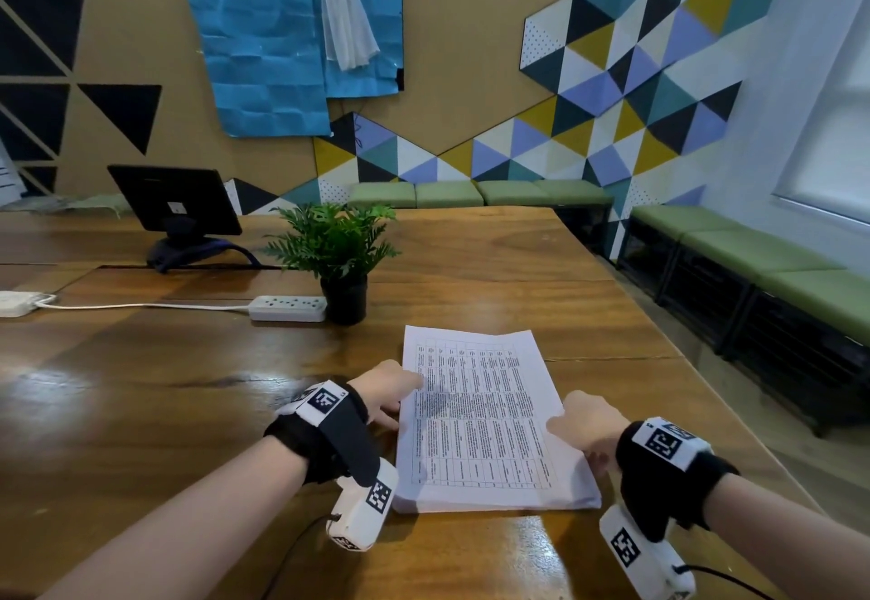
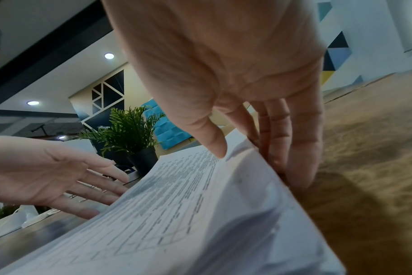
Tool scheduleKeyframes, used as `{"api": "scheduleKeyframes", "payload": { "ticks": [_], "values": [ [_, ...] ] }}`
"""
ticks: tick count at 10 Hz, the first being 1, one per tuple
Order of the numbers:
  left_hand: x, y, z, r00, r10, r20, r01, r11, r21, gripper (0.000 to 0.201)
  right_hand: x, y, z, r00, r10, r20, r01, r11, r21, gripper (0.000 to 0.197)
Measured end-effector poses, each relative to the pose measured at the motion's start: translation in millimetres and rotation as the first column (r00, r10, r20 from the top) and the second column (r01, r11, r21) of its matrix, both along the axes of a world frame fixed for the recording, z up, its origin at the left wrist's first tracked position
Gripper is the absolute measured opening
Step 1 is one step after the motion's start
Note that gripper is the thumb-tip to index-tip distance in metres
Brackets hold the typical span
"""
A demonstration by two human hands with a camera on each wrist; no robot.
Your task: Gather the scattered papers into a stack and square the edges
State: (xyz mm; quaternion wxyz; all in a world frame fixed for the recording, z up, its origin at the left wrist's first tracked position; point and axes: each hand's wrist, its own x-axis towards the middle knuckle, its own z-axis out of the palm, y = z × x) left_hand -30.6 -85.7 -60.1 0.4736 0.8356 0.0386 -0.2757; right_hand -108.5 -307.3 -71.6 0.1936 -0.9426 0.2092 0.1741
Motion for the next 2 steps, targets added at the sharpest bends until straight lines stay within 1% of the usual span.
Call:
{"api": "scheduleKeyframes", "payload": {
  "ticks": [1, 2],
  "values": [
    [-3.6, -1.8, 6.8, 0.998, 0.030, 0.060, -0.029, 1.000, -0.010, 0.060, 2.7, -3.4, 7.0, 1.000, -0.002, 0.009, 0.002, 0.999, -0.036, 0.023],
    [-3.4, 1.9, 12.9, 0.974, 0.112, 0.195, -0.085, 0.987, -0.139, 0.059, 3.5, -8.3, 12.1, 0.995, 0.008, 0.104, 0.003, 0.995, -0.104, 0.049]
  ]
}}
